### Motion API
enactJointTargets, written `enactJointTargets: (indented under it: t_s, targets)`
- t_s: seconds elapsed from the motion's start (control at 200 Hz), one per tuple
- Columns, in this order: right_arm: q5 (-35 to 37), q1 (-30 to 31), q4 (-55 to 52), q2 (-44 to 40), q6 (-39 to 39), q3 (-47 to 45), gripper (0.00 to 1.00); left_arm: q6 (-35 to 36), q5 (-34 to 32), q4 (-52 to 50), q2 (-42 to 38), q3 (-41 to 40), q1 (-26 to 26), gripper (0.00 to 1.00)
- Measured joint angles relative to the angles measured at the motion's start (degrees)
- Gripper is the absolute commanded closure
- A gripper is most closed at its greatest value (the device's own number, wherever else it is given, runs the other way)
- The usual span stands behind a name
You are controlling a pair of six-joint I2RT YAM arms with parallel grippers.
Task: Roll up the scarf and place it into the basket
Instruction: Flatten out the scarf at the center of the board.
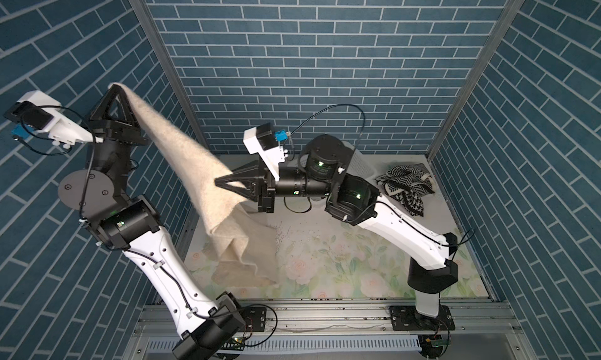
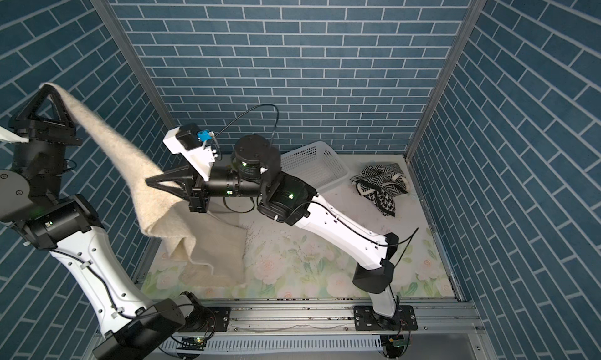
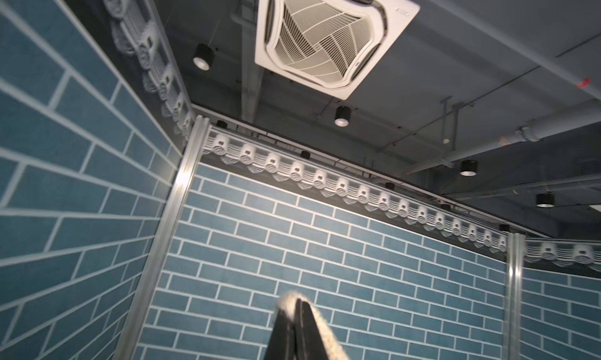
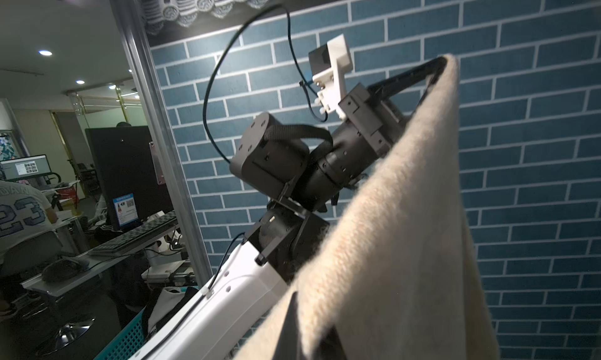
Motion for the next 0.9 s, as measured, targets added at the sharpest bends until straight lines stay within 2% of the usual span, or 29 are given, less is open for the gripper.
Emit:
enactJointTargets:
  t_s: [0.1,0.21,0.28,0.355,0.425,0.49,0.565,0.67,0.745,0.825,0.9]
  targets:
    - [2.7,0.2,-0.6,-1.8,-0.7,-3.9,1.00,-5.3,1.5,4.8,4.3,0.2,0.1,1.00]
    - [9.2,-0.6,1.4,-13.0,-1.6,-20.0,1.00,-9.2,2.7,8.7,9.5,3.6,-4.1,1.00]
    - [13.9,-2.5,3.2,-22.1,-1.5,-31.0,1.00,-7.6,3.5,7.7,12.7,7.6,-12.0,1.00]
    - [20.7,-5.4,4.6,-32.2,-1.2,-40.9,1.00,-1.9,3.4,3.3,15.6,12.0,-24.3,1.00]
    - [30.4,-7.9,4.6,-41.7,-0.7,-48.2,1.00,3.4,2.8,-0.8,17.7,14.4,-36.3,1.00]
    - [39.0,-8.2,1.9,-49.9,0.4,-52.2,1.00,7.0,2.2,-2.4,19.2,14.3,-45.0,1.00]
    - [48.2,-7.7,-1.8,-58.3,3.4,-55.5,1.00,10.6,0.5,-2.3,19.9,10.5,-54.4,1.00]
    - [58.8,-7.7,-7.6,-69.4,10.7,-63.3,1.00,14.8,-1.5,-1.9,21.8,4.5,-64.2,1.00]
    - [64.9,-7.7,-13.2,-76.0,17.9,-70.6,1.00,16.9,-2.6,-0.7,26.1,2.3,-70.3,1.00]
    - [70.1,-7.7,-21.2,-80.1,27.3,-78.2,1.00,18.1,-3.1,0.5,33.0,2.6,-75.4,1.00]
    - [74.0,-7.7,-29.4,-81.9,36.6,-84.3,1.00,18.3,-3.1,1.1,42.1,6.8,-79.3,1.00]
